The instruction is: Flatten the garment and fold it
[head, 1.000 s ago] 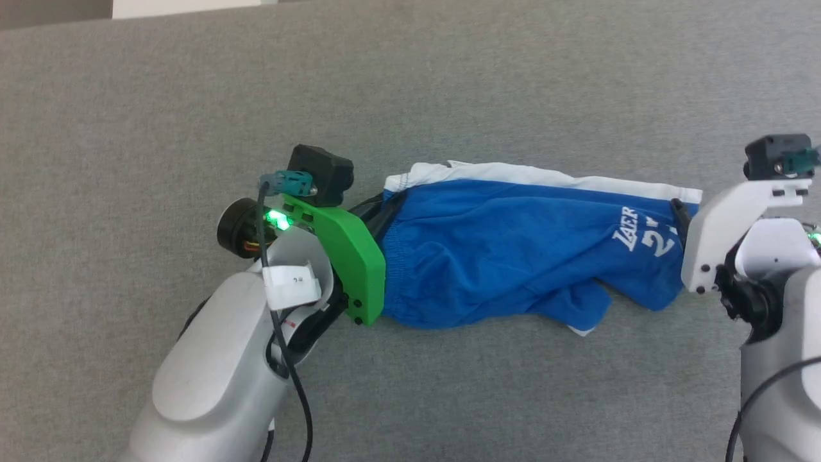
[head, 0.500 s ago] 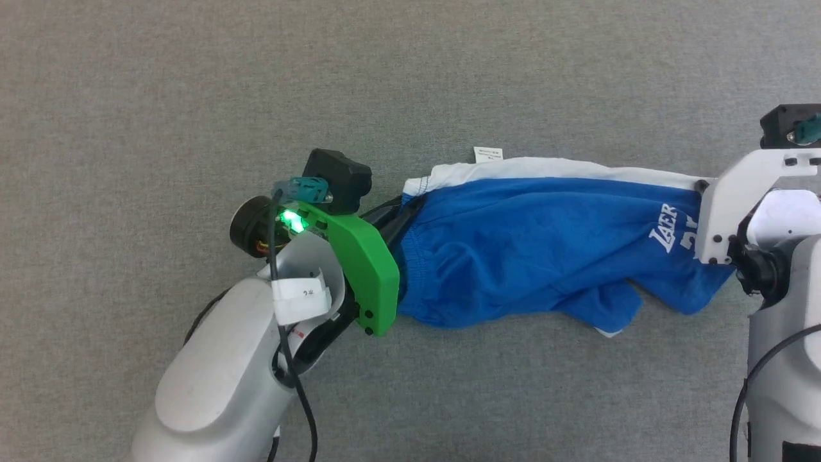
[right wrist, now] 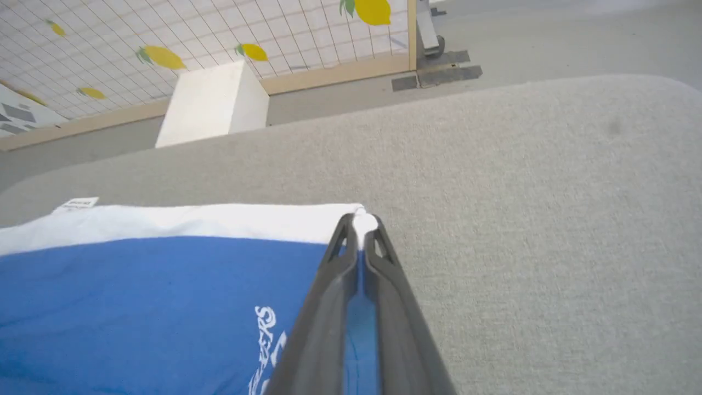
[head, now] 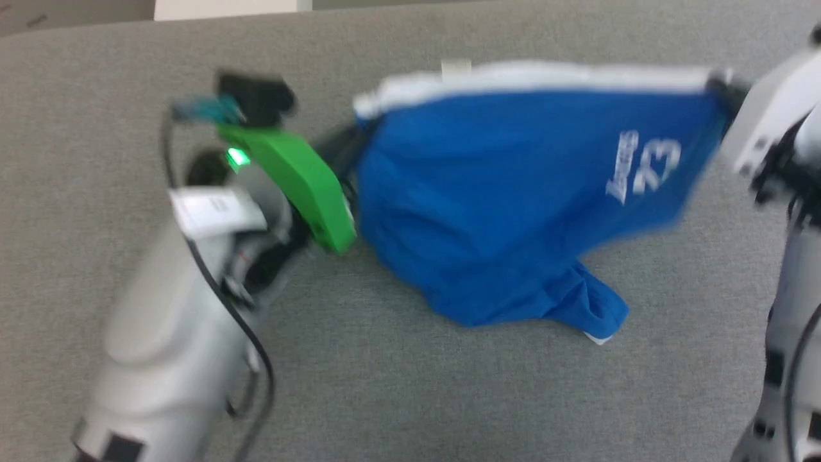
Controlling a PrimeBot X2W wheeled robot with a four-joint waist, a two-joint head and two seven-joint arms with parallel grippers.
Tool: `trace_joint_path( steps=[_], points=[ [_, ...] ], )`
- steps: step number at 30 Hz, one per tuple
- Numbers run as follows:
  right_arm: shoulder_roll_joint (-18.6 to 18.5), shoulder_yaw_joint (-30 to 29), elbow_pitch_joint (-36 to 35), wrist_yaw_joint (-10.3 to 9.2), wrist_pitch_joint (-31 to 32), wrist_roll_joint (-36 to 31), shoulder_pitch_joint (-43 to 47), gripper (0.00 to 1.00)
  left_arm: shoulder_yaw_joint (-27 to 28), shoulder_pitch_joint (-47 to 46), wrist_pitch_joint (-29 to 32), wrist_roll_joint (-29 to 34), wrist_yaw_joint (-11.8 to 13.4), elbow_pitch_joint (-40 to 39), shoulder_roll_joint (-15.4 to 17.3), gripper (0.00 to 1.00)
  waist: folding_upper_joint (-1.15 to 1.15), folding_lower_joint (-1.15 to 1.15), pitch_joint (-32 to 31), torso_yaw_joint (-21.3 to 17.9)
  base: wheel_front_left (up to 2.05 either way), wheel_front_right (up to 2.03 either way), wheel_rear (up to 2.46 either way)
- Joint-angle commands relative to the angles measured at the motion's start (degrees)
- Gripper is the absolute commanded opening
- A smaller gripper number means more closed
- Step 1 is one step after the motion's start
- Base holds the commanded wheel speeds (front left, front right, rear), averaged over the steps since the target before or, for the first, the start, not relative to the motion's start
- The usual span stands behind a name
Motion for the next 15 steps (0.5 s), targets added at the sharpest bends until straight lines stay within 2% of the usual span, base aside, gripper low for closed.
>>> trace_joint_path(
  steps=[1,5,8,12,15],
  points=[
    [0.1,-0.6,0.1,-0.09,0.3,2.0,-3.5,0.00,1.6,-3.7,0.5,-0.6,-0.4,1.0,1.3,0.00,0.00,0.00,-0.8,0.8,0.00,0.00,0.00],
    [0.1,-2.3,3.1,-0.09,-1.1,6.1,-12.7,0.00,5.2,-13.2,1.7,-1.9,-0.6,5.3,3.6,0.00,0.00,0.00,0.3,1.5,0.00,0.00,0.00],
    [0.1,-2.7,7.1,-0.09,-3.3,6.1,-20.1,0.00,7.0,-20.6,1.9,-1.2,-0.6,8.7,5.4,0.00,0.00,0.00,1.7,1.9,0.00,0.00,0.00],
    [0.1,-2.8,13.0,-0.09,-9.9,5.8,-30.8,0.00,9.5,-30.0,0.2,0.1,0.1,13.8,7.3,0.00,0.00,0.00,3.9,1.9,0.00,0.00,0.00],
    [0.1,-1.3,17.6,-0.09,-17.2,5.9,-38.0,0.00,11.0,-36.1,-2.8,1.3,-0.1,17.7,8.8,0.00,0.00,0.00,5.2,1.6,0.00,0.00,0.00]
  ],
)
